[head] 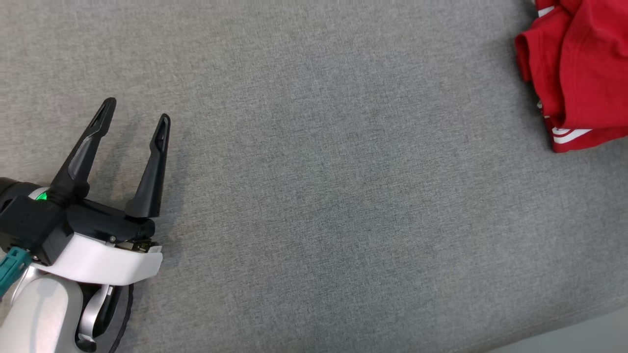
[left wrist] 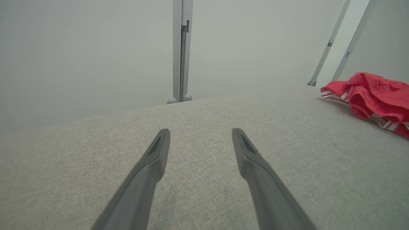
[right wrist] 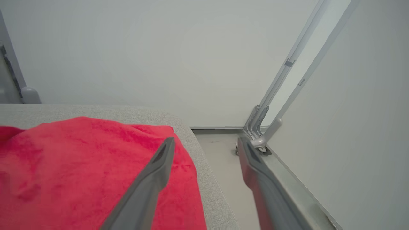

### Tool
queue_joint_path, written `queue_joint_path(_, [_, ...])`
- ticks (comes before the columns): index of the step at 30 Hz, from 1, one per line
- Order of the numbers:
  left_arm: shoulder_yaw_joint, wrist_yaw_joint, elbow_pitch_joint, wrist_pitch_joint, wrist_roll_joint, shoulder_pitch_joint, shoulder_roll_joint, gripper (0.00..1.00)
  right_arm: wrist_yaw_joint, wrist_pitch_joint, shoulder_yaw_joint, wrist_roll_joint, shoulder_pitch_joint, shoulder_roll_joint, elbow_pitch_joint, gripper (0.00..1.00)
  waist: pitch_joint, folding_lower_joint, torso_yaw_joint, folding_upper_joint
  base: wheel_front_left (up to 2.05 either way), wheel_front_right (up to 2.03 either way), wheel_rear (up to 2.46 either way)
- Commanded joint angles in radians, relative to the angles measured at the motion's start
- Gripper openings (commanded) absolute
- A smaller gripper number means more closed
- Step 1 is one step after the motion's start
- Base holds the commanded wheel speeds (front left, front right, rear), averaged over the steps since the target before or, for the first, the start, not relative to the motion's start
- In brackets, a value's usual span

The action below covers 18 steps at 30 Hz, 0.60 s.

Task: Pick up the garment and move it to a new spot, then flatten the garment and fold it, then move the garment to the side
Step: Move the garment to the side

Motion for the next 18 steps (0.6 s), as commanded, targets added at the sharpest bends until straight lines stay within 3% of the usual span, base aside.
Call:
queue_joint_path(1, [-0.001,0.004,0.011,-0.010,-0.008,0.000,-0.002,1.00,0.000,-0.024,-0.011,0.006,0.029,0.021,-0.008,1.00,-0.027,0.0000,0.008,0.0000,0.00,0.00,0.00])
queue_joint_path(18, [-0.013,0.017,0.107,-0.059,-0.064,0.072,-0.057,1.00,0.000,-0.074,0.068,0.082,0.244,0.225,-0.174,1.00,-0.209,0.0000,0.078,0.0000,0.00,0.00,0.00])
